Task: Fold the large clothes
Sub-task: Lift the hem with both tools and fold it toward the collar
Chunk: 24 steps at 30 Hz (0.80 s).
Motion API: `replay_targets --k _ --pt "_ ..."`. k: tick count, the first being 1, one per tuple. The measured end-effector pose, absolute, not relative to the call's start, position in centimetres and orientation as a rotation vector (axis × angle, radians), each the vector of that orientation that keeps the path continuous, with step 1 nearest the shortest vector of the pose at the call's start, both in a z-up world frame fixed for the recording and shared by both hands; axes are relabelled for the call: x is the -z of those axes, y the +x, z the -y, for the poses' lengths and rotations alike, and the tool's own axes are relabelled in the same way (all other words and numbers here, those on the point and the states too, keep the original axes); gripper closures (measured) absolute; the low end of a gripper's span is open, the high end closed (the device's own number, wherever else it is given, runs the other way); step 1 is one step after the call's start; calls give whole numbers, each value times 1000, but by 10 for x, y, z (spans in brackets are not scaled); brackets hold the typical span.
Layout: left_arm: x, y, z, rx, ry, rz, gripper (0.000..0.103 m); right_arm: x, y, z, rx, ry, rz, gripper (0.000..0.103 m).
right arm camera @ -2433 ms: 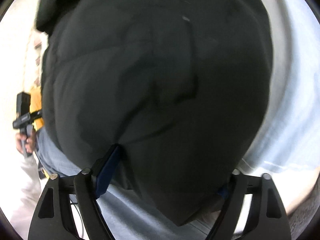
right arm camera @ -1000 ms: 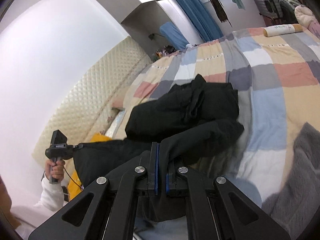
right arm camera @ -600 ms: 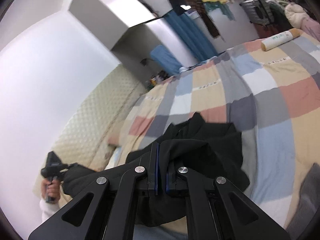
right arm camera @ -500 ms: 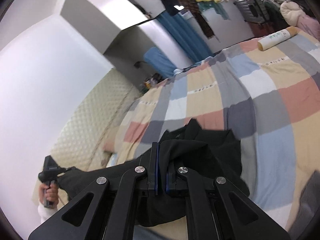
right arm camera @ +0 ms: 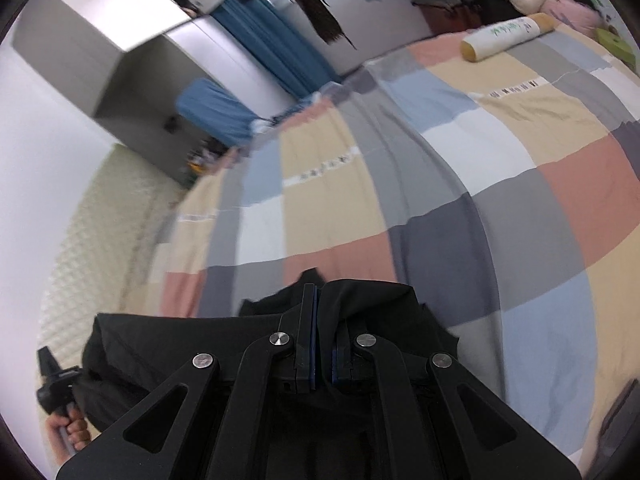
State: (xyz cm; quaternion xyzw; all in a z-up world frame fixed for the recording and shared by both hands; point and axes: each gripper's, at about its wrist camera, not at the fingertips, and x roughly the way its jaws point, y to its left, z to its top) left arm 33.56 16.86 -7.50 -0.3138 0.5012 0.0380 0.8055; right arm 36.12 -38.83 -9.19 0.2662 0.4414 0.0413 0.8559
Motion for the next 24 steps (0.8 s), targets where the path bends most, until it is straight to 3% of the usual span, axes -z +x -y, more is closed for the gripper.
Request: replay_targets --k 13,24 --pt "200 445 -132 -172 -357 -1270 89 220 454 377 41 476 -1141 101" --pt "203 446 -128 -141 -301 -1360 88 230 457 391 -93 560 -1210 95"
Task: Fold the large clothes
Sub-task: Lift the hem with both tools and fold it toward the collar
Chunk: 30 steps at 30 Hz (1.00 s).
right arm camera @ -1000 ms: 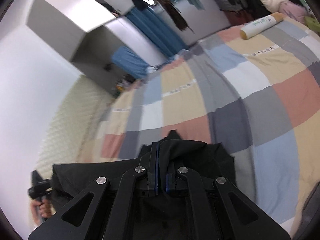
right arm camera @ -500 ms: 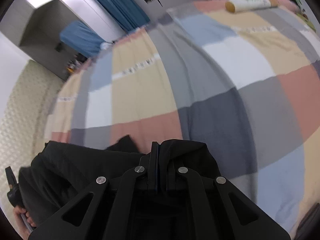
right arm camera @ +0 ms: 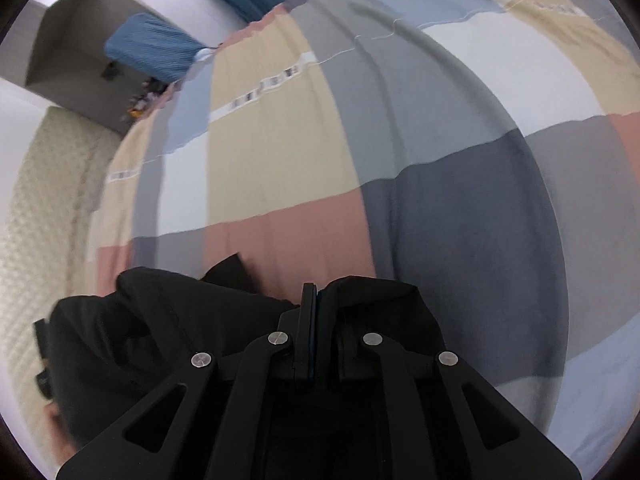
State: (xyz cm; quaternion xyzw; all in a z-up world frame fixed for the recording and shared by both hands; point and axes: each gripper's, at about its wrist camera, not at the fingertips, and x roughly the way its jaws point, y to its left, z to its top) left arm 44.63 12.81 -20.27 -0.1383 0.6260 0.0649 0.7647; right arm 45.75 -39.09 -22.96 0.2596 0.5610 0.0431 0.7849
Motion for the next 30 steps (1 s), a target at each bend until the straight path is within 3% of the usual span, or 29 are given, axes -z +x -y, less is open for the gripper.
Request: replay_targets --k 4,6,7,8,9,10,14,18,22,30 --pt "184 432 -133 -101 -345 -1373 84 209 436 401 -143 598 -1216 88" --pt "169 422 -135 -74 -367 -1349 79 188 423 406 -179 619 -1191 68" --pt "158 416 -136 -61 -370 -1325 69 178 421 404 -189 616 -1173 61" --pt "146 409 -137 -48 -373 -1300 58 165 415 404 -192 603 -1151 45" --pt "137 405 -137 -43 -372 -1281 33 145 407 404 -188 580 -1120 37" --pt "120 396 -137 -33 -370 -1236 18 132 404 400 -191 565 -1101 36" --pt "71 372 -120 47 -326 -1055 18 74 389 358 -236 408 -1013 28" --pt "52 346 -73 132 -200 -895 18 55 370 298 -267 253 -932 21" --pt "76 333 -27 152 -121 -816 18 85 356 238 -284 137 -909 16" --pt "154 349 0 90 -23 -880 18 169 359 193 -212 -1 -867 16"
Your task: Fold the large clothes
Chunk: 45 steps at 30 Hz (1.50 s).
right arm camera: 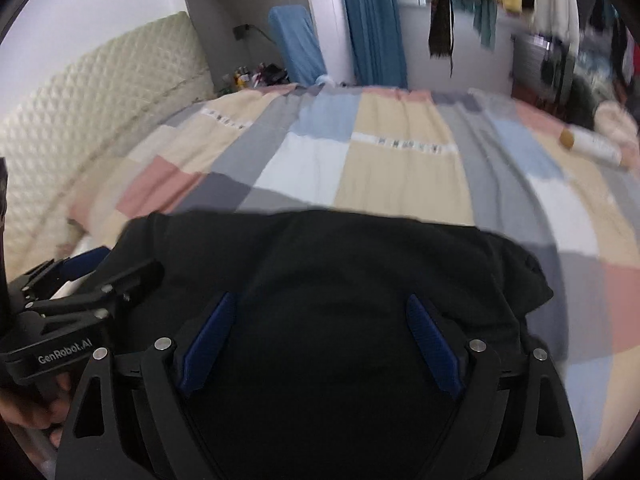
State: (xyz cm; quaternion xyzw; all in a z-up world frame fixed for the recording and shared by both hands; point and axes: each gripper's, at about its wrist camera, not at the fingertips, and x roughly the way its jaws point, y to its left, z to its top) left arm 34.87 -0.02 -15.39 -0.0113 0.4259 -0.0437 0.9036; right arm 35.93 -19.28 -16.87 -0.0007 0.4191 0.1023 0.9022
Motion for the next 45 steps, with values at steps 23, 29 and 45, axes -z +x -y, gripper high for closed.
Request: replay_targets --k 23,29,45 --pt "182 381 -6 83 -22 -853 17 211 413 212 -243 66 -891 15" --pt "153 324 -47 98 -45 -779 16 175 362 248 -264 60 -801 15" --pt "193 215 -192 -38 -380 -802 1 195 261 384 -137 229 -860 15"
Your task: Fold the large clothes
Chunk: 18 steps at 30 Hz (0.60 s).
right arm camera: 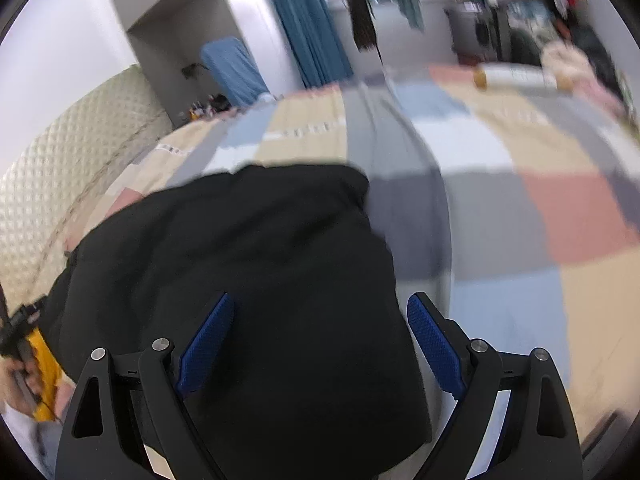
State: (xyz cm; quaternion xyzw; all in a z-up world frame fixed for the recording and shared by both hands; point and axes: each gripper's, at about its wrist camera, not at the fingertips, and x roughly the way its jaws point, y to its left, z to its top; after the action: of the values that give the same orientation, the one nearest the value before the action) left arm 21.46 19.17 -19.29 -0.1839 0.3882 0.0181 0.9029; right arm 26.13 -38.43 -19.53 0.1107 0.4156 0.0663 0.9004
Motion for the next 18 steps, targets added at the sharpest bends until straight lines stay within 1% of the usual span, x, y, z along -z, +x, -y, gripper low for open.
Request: replay_targets --k 3,4,5,6,7,8,9,10,11,12,13,14,15,18 --pt "199 217 -188 -12 -382 -826 2 214 266 387 -145 269 -916 16" --pt "198 216 -187 6 -385 -818 8 215 266 384 -161 274 -916 18" --pt "197 216 -185 34 -390 -806 13 212 265 379 -178 263 -904 28" --pt "196 214 -183 57 -394 -800 26 209 264 377 -185 249 -895 38" --pt "196 212 -181 90 -407 -793 41 206 262 371 -193 218 -883 44" --pt "196 210 -180 103 -411 -789 45 204 259 366 -203 190 -876 56" --pt "195 205 -179 108 -406 -780 57 202 255 359 -223 150 -869 68" --pt "192 201 -176 123 -398 -771 69 200 250 354 -237 114 -863 73" --pt "190 196 -176 132 -400 -763 73 198 246 351 -245 89 -860 82" --pt "187 192 -177 142 -403 -752 81 197 242 351 -251 84 -856 89" --pt "184 187 -176 149 -402 -741 86 194 238 352 -252 80 -850 91" --pt "183 184 -177 148 -406 -735 88 192 235 353 -240 74 -841 95" --pt "183 180 -178 147 -418 -732 91 188 229 354 -227 66 -830 96" --pt "184 164 -185 123 -477 -740 92 188 220 355 -234 56 -840 96"
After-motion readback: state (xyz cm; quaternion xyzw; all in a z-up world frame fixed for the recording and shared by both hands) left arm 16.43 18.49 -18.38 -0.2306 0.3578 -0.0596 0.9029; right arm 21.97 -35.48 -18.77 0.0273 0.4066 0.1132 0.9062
